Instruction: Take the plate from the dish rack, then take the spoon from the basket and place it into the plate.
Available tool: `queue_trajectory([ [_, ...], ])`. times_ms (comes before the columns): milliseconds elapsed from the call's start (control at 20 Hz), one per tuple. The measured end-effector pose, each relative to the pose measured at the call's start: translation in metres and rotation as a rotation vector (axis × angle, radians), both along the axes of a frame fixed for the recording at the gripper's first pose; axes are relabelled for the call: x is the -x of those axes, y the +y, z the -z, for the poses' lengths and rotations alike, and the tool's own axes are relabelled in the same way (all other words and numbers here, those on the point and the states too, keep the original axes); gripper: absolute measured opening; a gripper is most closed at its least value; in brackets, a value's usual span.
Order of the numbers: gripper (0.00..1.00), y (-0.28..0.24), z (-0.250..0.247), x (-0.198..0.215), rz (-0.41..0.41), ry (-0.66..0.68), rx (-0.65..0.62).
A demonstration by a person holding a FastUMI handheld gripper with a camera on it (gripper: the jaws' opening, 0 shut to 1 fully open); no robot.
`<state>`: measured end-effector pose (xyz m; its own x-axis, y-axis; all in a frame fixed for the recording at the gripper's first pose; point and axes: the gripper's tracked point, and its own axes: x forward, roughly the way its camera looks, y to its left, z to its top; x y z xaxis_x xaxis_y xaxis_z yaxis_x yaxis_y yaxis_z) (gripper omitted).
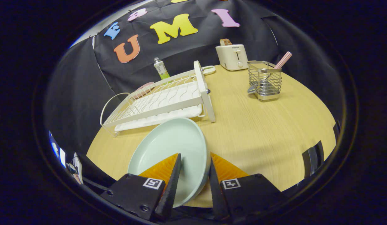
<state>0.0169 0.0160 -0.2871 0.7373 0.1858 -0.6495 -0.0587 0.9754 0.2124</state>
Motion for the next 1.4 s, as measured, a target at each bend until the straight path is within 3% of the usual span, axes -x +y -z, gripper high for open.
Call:
queue_trajectory([
  [100, 0.57, -0.005, -0.002, 0.000, 0.008, -0.024, 0.033],
  [250, 0.74, -0.009, -0.012, -0.003, 0.003, -0.088, 0.047],
  [500, 0.94, -0.024, -0.030, -0.004, 0.012, -0.198, 0.145],
  [900, 0.98, -0.084, -0.080, -0.010, 0.141, -0.360, 0.166],
  [1400, 0.98, -0.200, -0.122, -0.074, 0.243, -0.525, 0.225],
])
